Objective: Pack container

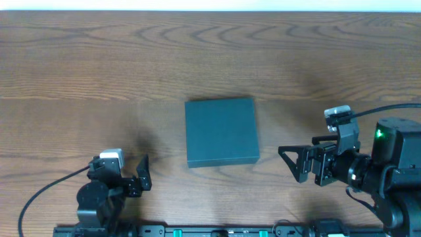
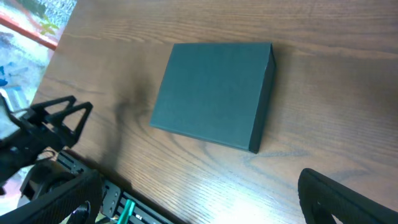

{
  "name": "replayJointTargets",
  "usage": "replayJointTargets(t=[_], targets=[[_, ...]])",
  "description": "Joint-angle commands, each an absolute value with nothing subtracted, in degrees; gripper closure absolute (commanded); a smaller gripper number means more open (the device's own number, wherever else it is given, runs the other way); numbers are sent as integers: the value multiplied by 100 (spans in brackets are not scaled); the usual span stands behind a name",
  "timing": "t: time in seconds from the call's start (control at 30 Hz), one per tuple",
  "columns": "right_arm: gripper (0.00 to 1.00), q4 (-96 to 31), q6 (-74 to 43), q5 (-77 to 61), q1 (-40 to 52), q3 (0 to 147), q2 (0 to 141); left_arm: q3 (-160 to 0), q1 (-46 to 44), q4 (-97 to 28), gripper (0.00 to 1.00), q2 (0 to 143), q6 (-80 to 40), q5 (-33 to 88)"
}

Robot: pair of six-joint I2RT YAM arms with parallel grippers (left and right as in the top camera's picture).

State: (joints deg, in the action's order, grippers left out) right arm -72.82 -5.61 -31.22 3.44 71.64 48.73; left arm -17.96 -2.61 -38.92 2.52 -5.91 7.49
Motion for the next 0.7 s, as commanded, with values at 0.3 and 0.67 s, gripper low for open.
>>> replayJointTargets(t=[0.3,0.67], targets=[[1,-7290,-506,-3127,296,7223,4875,-1153,-222,-3594,5,19,-648,683],[1,-7290,-506,-3127,296,7223,4875,-867,-224,-3267,5,19,-773,587]])
